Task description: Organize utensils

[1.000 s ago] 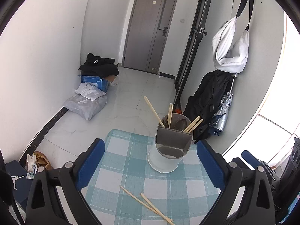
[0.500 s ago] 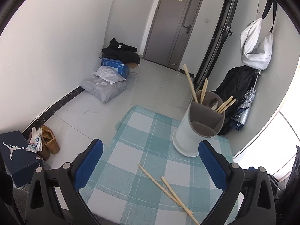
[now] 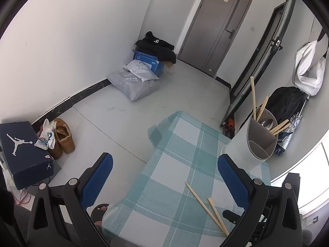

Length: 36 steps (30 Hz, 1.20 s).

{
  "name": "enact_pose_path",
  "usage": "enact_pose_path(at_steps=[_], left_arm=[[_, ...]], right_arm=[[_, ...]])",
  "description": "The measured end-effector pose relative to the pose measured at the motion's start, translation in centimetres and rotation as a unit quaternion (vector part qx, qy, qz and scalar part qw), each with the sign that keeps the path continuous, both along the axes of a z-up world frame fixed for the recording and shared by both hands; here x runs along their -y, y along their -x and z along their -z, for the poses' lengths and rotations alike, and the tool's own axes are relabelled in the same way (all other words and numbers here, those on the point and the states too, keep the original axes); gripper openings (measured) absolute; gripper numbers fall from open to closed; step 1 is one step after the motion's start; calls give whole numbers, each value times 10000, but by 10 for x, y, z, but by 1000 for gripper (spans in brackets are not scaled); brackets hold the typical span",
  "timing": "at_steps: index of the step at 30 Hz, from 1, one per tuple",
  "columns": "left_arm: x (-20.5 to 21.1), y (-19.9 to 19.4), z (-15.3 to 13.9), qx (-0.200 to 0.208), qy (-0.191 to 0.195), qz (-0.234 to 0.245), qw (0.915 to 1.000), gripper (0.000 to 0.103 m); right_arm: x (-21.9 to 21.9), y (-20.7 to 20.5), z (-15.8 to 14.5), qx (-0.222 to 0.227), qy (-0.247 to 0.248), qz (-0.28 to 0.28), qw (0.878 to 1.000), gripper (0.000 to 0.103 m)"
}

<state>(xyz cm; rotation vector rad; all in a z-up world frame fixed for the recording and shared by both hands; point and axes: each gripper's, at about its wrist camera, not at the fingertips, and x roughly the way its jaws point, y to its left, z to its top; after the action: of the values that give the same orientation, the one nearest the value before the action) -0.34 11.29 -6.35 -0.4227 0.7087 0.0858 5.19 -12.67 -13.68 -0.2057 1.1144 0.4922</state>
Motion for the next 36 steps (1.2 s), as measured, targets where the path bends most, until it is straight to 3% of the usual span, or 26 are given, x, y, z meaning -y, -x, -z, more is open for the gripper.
enact_pose_path(at_steps=[3, 7, 9, 11, 15, 19, 25, 29, 36], left_arm=[[-9, -2, 1, -67, 105, -97, 9999, 100], [-24, -5, 8, -245, 575, -298, 9976, 100], [-27, -5, 9, -272, 588, -369, 9972, 100], [-29, -5, 10, -275, 593, -368, 9972, 100], [-31, -8, 15, -441, 637, -372, 9963, 100], [-32, -13, 23, -707, 653, -323, 9948, 100], [-22, -21, 40, -1110, 566, -150, 9921, 100], [1, -33, 54, -1506, 547, 265, 9867, 100], [46, -48, 79, -2376, 339, 689, 9683, 100]], right_arm=[[-15, -13, 10, -127, 186, -41, 9997, 58], [-36, -19, 19, -161, 459, -182, 9987, 52], [-49, -18, 25, -144, 791, -351, 9961, 34], [-56, -16, 25, 21, 936, -441, 9946, 32], [-62, -15, 27, -71, 928, -618, 9937, 11], [-65, -9, 28, 54, 1077, -915, 9899, 6], [-38, -23, 9, 31, 599, -478, 9971, 6], [3, -31, -12, -51, -238, 151, 9996, 6], [80, -31, -26, -168, -1639, 1172, 9794, 6]])
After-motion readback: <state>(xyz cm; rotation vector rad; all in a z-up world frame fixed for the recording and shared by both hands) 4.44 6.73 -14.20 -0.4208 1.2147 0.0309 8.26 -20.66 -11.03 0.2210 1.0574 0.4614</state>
